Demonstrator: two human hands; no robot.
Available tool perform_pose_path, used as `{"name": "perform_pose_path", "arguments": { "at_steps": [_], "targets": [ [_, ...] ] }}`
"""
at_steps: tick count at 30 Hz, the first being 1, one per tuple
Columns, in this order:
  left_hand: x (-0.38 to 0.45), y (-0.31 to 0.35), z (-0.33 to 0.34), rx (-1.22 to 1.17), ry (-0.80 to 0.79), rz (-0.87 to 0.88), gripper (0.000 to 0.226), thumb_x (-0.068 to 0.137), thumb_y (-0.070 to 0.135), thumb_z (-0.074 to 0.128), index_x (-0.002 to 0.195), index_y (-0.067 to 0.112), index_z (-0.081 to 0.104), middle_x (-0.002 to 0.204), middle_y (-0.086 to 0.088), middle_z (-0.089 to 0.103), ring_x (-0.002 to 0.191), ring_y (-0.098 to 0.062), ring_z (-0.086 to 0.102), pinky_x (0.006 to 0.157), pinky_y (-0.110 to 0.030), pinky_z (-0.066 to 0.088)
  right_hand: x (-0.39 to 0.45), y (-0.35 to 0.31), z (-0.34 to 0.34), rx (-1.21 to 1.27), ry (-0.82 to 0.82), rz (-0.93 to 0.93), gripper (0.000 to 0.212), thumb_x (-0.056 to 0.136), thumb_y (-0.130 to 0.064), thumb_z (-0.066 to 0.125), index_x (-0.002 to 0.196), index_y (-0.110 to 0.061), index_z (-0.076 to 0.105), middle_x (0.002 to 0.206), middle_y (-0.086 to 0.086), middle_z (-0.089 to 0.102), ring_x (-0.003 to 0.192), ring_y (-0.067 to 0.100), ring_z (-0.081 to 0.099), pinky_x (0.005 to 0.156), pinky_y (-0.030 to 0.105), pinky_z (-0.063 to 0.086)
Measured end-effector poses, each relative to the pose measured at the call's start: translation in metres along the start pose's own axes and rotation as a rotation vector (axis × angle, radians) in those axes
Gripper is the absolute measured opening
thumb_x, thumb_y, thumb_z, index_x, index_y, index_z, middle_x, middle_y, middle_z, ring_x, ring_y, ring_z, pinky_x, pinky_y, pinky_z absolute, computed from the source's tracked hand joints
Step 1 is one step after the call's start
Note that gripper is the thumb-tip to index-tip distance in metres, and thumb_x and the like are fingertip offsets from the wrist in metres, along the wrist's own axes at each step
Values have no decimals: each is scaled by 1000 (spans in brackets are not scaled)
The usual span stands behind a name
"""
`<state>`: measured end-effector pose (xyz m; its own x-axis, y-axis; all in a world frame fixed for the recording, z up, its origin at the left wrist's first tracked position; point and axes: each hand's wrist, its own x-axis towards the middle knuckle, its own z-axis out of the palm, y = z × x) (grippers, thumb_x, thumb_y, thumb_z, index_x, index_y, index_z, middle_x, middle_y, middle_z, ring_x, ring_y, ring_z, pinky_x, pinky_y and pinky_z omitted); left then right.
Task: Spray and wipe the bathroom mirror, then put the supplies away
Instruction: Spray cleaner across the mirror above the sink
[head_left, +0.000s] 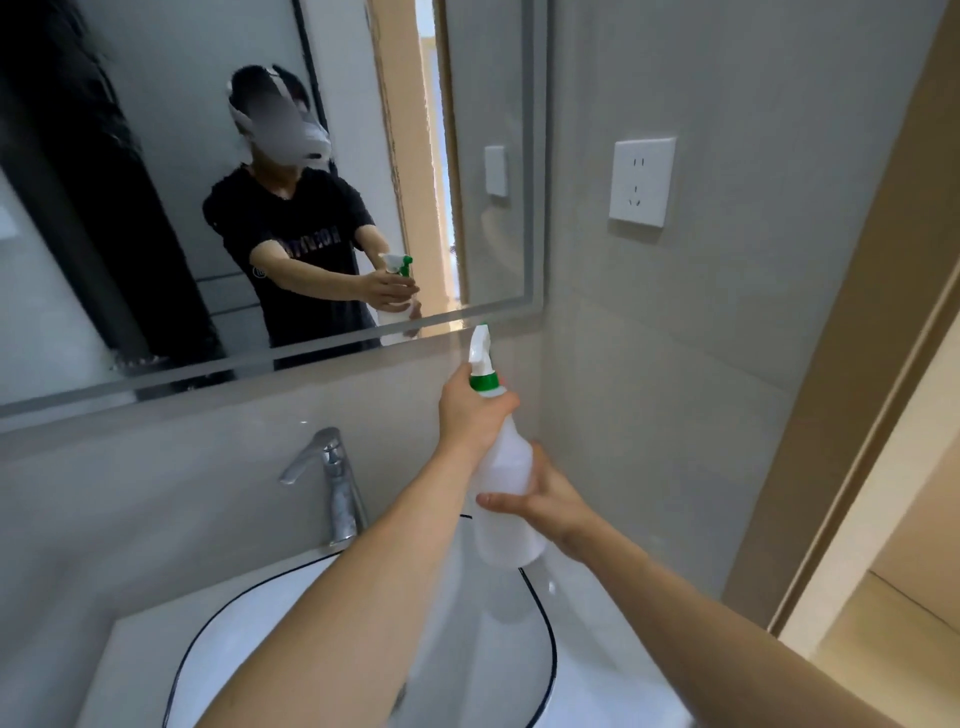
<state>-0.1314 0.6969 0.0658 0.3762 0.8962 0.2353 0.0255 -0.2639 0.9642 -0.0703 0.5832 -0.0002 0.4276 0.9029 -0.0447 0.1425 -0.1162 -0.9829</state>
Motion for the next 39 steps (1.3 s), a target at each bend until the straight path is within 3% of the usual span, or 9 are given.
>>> {"name": "perform_pose_path", "arguments": {
  "at_steps": [4, 8, 14, 20, 25, 28, 33, 36, 39],
  "targets": [
    [2, -6, -23, -11, 55, -14, 32, 70, 4, 76, 99, 13, 66, 94, 4, 70, 81, -16, 65, 76, -29, 51, 5, -5, 17, -17, -65, -20, 66, 76, -18, 87, 126, -23, 44, 120, 0, 62, 104, 11, 62, 76, 26, 51],
    [0, -8, -58, -11, 115, -14, 28, 67, 5, 75, 89, 19, 65, 89, 3, 71, 77, -15, 64, 71, -25, 49, 15, -8, 45, -9, -149, -42, 67, 73, -23, 88, 124, -27, 45, 121, 2, 63, 110, 18, 64, 90, 37, 54],
    [-4, -12, -113, 48, 210, -54, 23, 68, 1, 73, 83, 15, 63, 71, 3, 62, 64, -15, 57, 61, -25, 45, 21, -14, 96, 6, -256, -74, 70, 76, -22, 87, 129, -26, 41, 125, -1, 58, 112, 13, 60, 80, 27, 51],
    [-16, -9, -165, 46, 294, -50, 30, 67, 4, 72, 95, 12, 65, 81, 3, 65, 69, -14, 59, 64, -25, 46, 26, -25, 140, -1, -374, -103, 79, 67, -32, 87, 130, -25, 39, 126, 0, 58, 111, 14, 61, 82, 31, 53],
    [-26, -1, -210, 62, 404, -61, 32, 68, 4, 74, 97, 12, 66, 79, 3, 63, 68, -15, 59, 64, -25, 47, 25, -43, 178, 15, -491, -144, 71, 79, -13, 85, 130, -29, 38, 118, -7, 60, 107, 6, 61, 77, 18, 52],
    [-35, -2, -233, 80, 483, -72, 33, 58, 15, 71, 90, 15, 66, 80, 4, 67, 69, -15, 61, 66, -27, 48, 24, -46, 201, 8, -532, -156, 73, 75, -16, 88, 129, -30, 41, 124, -2, 61, 114, 14, 62, 85, 24, 53],
    [-53, -4, -266, 93, 587, -113, 26, 63, 11, 74, 87, 16, 66, 79, 3, 68, 70, -16, 62, 67, -29, 49, 17, -46, 235, -6, -619, -188, 85, 61, -35, 91, 130, -27, 43, 123, -2, 64, 116, 18, 64, 95, 37, 56],
    [-63, 2, -284, 97, 632, -102, 31, 56, 17, 72, 86, 18, 65, 76, 7, 67, 69, -16, 62, 68, -30, 48, 13, -53, 252, -2, -656, -208, 80, 63, -32, 91, 128, -26, 44, 124, 1, 62, 112, 16, 64, 90, 33, 56],
    [-66, 19, -302, 124, 654, -60, 32, 63, 10, 75, 93, 18, 66, 83, 8, 68, 72, -14, 61, 66, -26, 46, 9, -75, 264, -12, -685, -250, 73, 65, -29, 90, 123, -26, 44, 120, 2, 62, 108, 16, 64, 83, 30, 54]
  ]
}}
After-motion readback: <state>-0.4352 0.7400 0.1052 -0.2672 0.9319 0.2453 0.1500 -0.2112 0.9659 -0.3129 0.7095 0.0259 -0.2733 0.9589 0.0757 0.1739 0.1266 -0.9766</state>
